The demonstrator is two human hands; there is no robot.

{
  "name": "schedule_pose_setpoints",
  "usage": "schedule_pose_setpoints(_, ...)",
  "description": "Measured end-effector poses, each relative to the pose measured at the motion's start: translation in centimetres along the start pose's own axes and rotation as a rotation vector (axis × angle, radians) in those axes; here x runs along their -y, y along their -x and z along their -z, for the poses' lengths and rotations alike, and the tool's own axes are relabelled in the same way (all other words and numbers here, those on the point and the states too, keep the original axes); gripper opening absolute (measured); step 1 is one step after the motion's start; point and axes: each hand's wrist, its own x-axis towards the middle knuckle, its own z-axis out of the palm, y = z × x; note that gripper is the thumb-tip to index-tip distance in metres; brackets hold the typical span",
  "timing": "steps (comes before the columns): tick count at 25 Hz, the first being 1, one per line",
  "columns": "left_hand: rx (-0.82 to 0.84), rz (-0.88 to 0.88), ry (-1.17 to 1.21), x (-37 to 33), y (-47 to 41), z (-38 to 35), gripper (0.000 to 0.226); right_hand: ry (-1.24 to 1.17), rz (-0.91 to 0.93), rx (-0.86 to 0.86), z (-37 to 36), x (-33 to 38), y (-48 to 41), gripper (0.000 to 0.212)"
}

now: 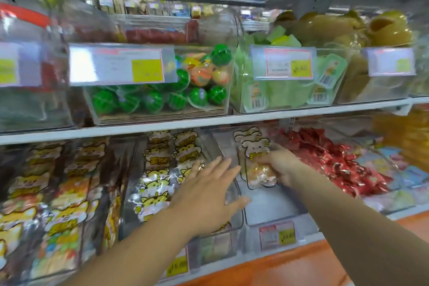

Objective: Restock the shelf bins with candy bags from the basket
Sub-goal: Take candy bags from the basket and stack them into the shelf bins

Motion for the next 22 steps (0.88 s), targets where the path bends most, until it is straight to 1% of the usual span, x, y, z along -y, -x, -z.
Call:
schedule_pose_setpoints(3,-0.035,0.01,-0.036,0.1,0.1,-0.2,0.075,0.046,-0.103,0.1,-1.8,-2.0,-4.0,0.034)
schedule_pose_setpoints(5,-0.045,0.009,-0.052,-0.1,0.3,-0.2,0.075,0.156,-0.131,0.159,-2.7,-2.8,-5.0,0.039)
schedule_pose_setpoints(6,-0.048,0.009,-0.059,-0.1,0.3,-0.1,0.076,0.209,-0.146,0.188,-3.0,-3.1,-5.2,0.048)
schedule_pose_setpoints(8,-0.056,0.011,-0.07,-0.2,0.3,-0.1,0.076,0.311,-0.184,0.186,-3.5,-3.5,-5.6,0.08)
schedule_pose_setpoints(10,-0.065,0.011,-0.061,-0.3,0.3,-0.2,0.077,0.428,-0.16,0.153,-3.6,-3.8,-6.1,0.094)
schedule_pose_setpoints(14,-0.066,0.022,-0.074,-0.3,0.3,-0.3,0.077,0.403,-0.102,0.095,-4.0,-4.4,-6.7,0.1)
schedule_pose_setpoints(17,-0.061,0.021,-0.074,-0.3,0.3,-0.5,0.078,0.44,-0.064,0.15,-4.0,-4.4,-6.9,0.109)
schedule_pose_setpoints(19,-0.066,0.02,-0.07,-0.2,0.3,-0.5,0.078,0.434,-0.084,0.175,-3.9,-4.1,-6.2,0.114)
schedule_pose_setpoints(20,-0.063,0.021,-0.067,-0.1,0.4,-0.5,0.077,0.429,-0.107,0.164,-3.8,-3.7,-5.5,0.114)
schedule_pose_setpoints(22,-0.05,0.025,-0.062,-0.3,0.4,-0.2,0.075,0.42,-0.113,0.125,-3.3,-3.8,-5.2,0.107)
